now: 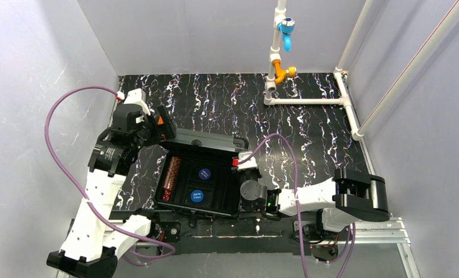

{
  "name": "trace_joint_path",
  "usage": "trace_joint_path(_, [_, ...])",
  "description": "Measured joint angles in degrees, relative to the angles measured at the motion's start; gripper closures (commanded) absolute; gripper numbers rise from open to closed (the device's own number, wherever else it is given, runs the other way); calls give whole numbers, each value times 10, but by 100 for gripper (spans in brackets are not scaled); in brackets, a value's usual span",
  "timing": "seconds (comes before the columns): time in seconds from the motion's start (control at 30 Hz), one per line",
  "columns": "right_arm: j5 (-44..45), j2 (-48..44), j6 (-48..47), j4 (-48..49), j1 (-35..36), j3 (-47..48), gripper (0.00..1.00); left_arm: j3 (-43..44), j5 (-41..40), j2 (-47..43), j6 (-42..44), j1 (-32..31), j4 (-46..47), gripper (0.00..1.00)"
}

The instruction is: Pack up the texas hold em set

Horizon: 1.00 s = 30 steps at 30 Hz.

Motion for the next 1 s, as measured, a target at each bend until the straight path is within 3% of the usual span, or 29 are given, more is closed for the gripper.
trace_joint_path(0.2, [-11,-2,37,-151,32,8,46,-29,-4,-30,-7,1,-9,0])
trace_joint_path(0.37, [-55,10,94,-329,76,6,21,-63,-3,-60,-26,2,-21,1])
trace_joint_path(0.53, [-136,-151,244,-588,103,17,2,-116,-3,-110,-44,2,-41,1])
trace_joint_path(0.57, [-189,-204,283,-655,106,17,2,-118,-3,-111,-47,2,-41,1])
trace_joint_path(0.73, [-292,-327,312,-762,113,28,2,-122,-11,-102,-47,2,-59,1])
trace_joint_path(0.87, [-299,-401,314,-786,113,81,2,-123,-20,-104,-47,2,-75,1])
trace_joint_path(1.0, [-277,-401,322,-787,113,107,2,-140,-23,-108,-54,2,-87,1])
